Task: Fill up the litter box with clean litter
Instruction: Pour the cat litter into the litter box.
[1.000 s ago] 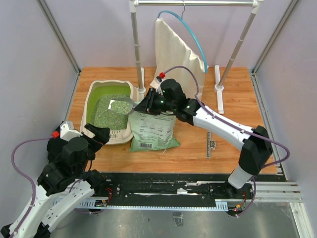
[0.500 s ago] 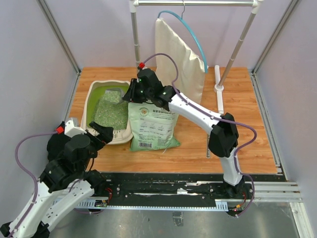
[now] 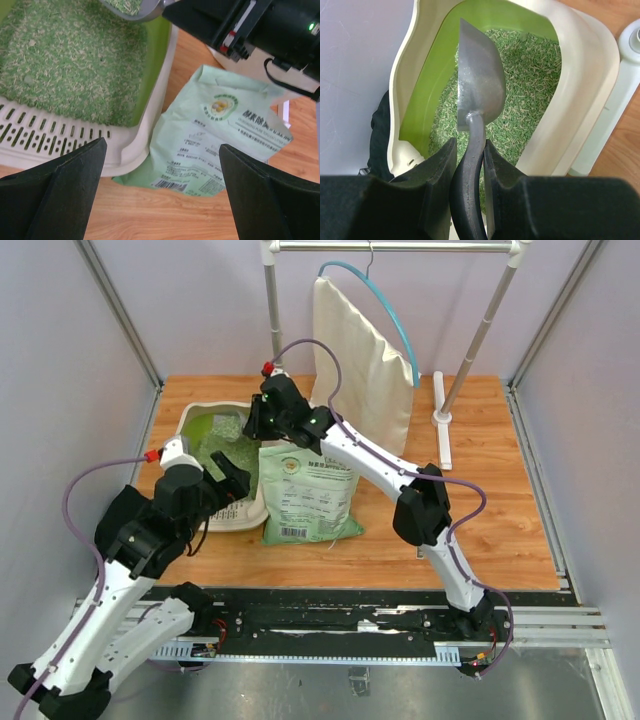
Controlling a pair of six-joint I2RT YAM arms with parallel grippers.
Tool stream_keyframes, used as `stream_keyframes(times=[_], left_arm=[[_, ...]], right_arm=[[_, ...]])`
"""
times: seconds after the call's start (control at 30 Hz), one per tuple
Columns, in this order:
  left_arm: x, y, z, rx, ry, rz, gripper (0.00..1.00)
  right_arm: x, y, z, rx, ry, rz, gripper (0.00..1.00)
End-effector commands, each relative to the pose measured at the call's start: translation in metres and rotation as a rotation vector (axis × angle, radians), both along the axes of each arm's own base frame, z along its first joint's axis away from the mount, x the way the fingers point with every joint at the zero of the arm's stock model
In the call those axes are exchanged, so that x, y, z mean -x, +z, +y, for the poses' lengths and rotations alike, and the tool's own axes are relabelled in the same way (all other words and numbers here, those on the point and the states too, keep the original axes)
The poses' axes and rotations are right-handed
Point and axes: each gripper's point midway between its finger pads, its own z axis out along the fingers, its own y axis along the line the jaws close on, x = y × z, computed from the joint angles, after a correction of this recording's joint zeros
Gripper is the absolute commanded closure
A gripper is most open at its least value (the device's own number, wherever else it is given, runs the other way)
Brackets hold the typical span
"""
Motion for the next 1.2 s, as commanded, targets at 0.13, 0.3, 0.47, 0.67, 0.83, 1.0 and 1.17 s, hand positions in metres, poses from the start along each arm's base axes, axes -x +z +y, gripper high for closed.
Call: stream_keyframes(times=[0.13,0.3,0.47,0.67,0.83,1.0,1.17], left_arm=[[-0.034,0.036,0.008,0.031,-0.067,-0.065,0.0],[-0.041,0.045,0.033,0.068,-0.008,-0.079,0.0],[-0.043,0.05,0.054,0.109,0.056,-0.068,0.0],[-0.024,0.07,0.077,0.052,0.17,-0.129,0.0],[-0.007,0.079,0.087,0.044,0.228,-0.165,0.0],[0.0,0.079,0.09,0.047,0.247,-0.169,0.0],[0.0,0.079,0.091,0.041,0.249,-0.175,0.0]], right_arm=[[-0.02,0.017,0.017,-0.03,0.021,-0.104,0.99],[-0.021,0.001,0.024,-0.022,0.039,-0.088,0.99],[-0.008,0.001,0.039,-0.054,0.128,-0.07,0.99],[0.021,-0.001,0.05,-0.054,0.225,-0.037,0.99],[0.044,-0.005,0.054,0.012,0.296,-0.065,0.99],[0.064,-0.004,0.049,0.08,0.358,-0.111,0.99],[0.083,0.005,0.036,0.091,0.384,-0.055,0.99]])
